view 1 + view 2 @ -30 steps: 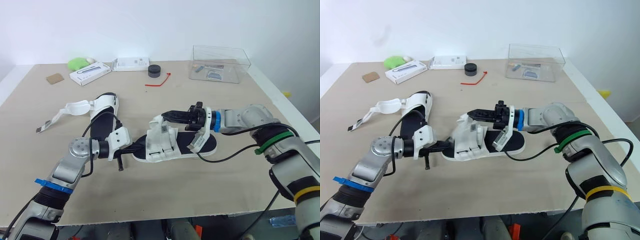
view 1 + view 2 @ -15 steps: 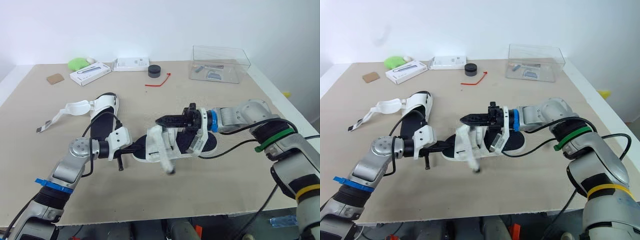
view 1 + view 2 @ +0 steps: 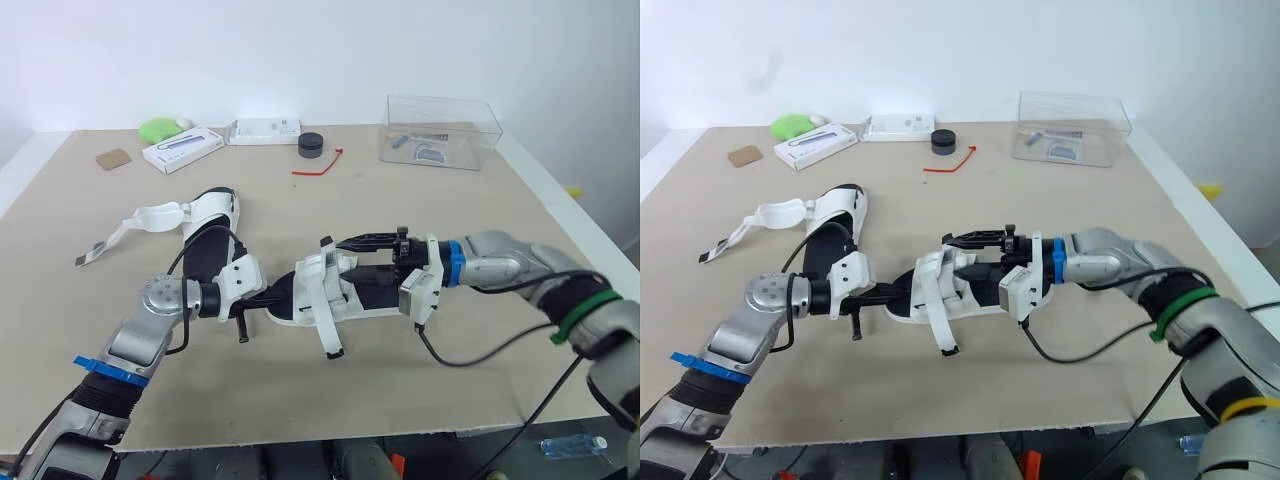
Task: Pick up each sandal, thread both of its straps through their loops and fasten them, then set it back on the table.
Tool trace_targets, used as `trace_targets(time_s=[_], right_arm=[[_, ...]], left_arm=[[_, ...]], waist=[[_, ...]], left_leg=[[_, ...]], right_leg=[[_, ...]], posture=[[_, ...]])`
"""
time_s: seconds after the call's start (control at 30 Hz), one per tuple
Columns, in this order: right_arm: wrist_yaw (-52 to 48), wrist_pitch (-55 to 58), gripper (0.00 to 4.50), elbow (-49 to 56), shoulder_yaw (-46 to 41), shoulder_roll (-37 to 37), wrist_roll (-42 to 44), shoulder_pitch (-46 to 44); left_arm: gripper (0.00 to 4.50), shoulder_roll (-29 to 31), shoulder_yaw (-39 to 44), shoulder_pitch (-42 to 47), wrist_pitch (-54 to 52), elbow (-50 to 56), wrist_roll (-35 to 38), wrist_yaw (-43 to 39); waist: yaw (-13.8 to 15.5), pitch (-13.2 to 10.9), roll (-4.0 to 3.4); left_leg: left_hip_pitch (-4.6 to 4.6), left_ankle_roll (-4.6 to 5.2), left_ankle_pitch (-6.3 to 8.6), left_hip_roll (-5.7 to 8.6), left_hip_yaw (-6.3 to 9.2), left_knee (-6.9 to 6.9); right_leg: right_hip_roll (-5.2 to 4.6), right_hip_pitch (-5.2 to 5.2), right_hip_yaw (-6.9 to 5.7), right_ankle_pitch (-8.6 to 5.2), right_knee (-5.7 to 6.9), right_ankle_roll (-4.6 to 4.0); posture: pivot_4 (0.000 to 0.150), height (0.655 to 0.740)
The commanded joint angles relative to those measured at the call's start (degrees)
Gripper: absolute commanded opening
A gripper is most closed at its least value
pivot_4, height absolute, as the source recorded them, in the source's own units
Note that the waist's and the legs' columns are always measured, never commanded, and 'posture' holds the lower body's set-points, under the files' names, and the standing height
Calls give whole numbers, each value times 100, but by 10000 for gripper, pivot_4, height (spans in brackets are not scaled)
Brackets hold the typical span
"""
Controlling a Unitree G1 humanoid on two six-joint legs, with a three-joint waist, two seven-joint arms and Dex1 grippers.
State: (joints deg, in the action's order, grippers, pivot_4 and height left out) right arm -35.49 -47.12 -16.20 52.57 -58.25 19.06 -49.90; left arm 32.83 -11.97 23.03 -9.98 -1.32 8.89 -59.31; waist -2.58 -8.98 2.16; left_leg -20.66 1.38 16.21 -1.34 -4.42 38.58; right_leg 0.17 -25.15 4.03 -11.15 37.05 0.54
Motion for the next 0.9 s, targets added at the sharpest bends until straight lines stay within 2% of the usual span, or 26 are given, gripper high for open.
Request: trace_targets(time_s=[0.03,0.07,0.17,0.3,0.37,0.47,0.6,0.9], right_arm=[[-1679,2837,44882,1882,-560,-484,2481,234],[-1821,4173,44882,2440,-657,-716,3264,283],[-2176,6185,44882,3142,-1029,-905,4111,465],[-2427,7648,44882,3373,-1604,-782,4271,644],[-2410,8263,44882,3422,-1899,-665,4453,753],[-2568,8766,44882,3551,-2136,-516,4148,895],[-2046,10000,44882,3397,-2379,-129,4234,1039],[-1334,10927,44882,3233,-2807,950,3524,1179]], left_arm=[[0,38,-141,-71,-54,-108,-157,-16],[0,39,-149,-67,-51,-110,-162,-20],[0,31,-163,-43,-69,-105,-157,-27],[0,40,-164,-51,-56,-113,-165,-39],[0,62,-153,-77,-69,-80,-156,-53],[0,81,-148,-103,-73,-56,-156,-71],[0,58,-146,-80,-110,-36,-146,-56],[0,73,-132,-105,-122,-13,-148,-37]], waist=[[3,3,-11],[1,3,-11],[15,6,-6],[16,7,-8],[18,7,-8],[24,7,-7],[23,8,-6],[16,8,-6]], left_leg=[[0,0,0,0,1,0],[0,0,0,-1,1,1],[3,-4,-2,-16,2,7],[0,-8,-5,-23,1,10],[-6,-8,-5,-23,0,9],[-17,-8,-5,-23,5,10],[-35,-8,-5,-22,13,13],[-44,-8,-5,-21,25,20]], right_leg=[[-3,0,-3,0,1,0],[-8,-1,-11,1,5,-1],[-16,1,-47,-5,4,-4],[-15,-2,-64,-13,4,4],[-15,-8,-64,-14,4,4],[-15,-13,-70,-19,4,6],[-15,-22,-76,-21,2,8],[-9,-24,-79,-20,1,12]], posture=[[1500,7261],[1500,7261],[1500,7261],[1500,7261],[1500,7261],[1500,7261],[1500,7261],[1500,7261]])
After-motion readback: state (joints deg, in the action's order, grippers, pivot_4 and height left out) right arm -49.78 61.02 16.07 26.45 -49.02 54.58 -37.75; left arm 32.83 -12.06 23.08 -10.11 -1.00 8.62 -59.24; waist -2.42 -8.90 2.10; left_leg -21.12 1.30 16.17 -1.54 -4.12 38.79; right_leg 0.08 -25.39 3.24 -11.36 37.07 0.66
